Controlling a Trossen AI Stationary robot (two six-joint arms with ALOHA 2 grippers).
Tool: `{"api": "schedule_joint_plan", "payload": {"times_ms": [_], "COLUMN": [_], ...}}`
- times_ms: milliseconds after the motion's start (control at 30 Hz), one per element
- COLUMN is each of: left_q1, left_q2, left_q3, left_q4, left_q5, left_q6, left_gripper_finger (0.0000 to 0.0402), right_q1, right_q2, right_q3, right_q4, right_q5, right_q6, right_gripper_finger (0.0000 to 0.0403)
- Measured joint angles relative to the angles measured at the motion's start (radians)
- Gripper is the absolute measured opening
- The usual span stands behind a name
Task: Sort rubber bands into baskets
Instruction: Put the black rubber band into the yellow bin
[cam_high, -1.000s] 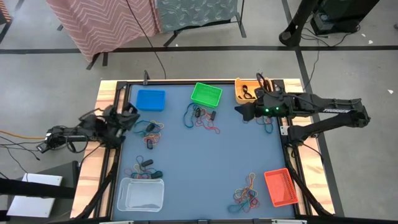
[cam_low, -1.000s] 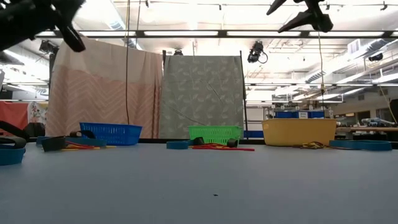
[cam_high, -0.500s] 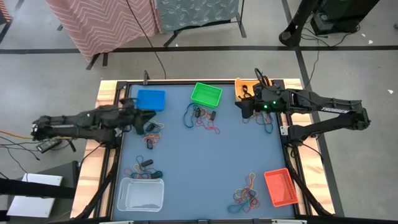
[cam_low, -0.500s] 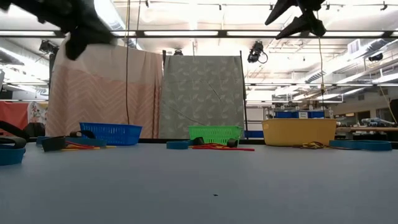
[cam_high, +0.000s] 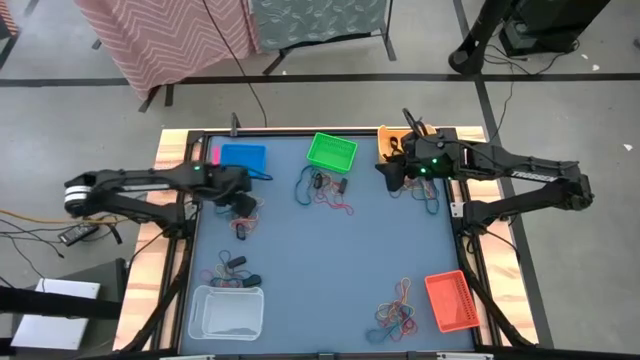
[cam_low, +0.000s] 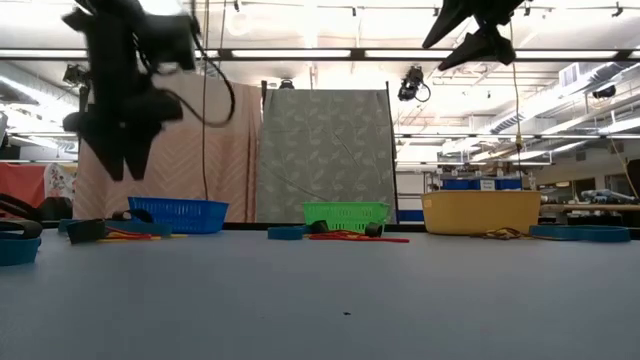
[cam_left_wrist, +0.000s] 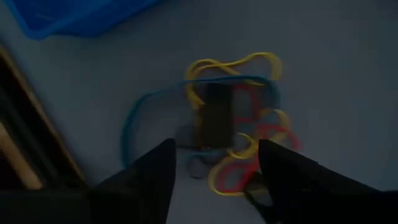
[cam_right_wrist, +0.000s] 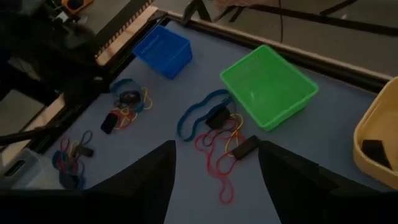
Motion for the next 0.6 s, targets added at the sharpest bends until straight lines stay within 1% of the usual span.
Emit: {"api": "schedule_joint_plan", "payload": {"times_ms": [100,200,267,367,600], "left_q1": [0.065,0.118,0.148,0.181,0.211], "left_q2": [0.085,0.145,0.173,0.197,0.202], "left_q3": [0.0,0.0,0.0,0.0,-0.003], "left_q4": [0.01,0.042,0.074,0.119,0.133], "left_q5": [0.053,0.083,0.121,0.174,0.211], "left_q6": [0.06,0.121,0.164,0.187,0.206], "left_gripper_finger": [0.023,0.0229,0.0229,0.0229,0.0229], "right_q1": [0.0,0.003,0.004,0.004,0.008], "right_q2": [0.008,0.015,0.019,0.022,0.021], "right_q3": [0.0,0.0,0.0,0.0,0.0], "right_q4": [0.0,0.0,0.001,0.001,0.001], "right_q5": [-0.034,-0.038,-0.039,-0.054,-0.056], "right_q6": [0.0,0.0,0.0,0.0,0.0], "right_gripper_finger": [0.024,0.024,0.0239,0.0238,0.0236]}}
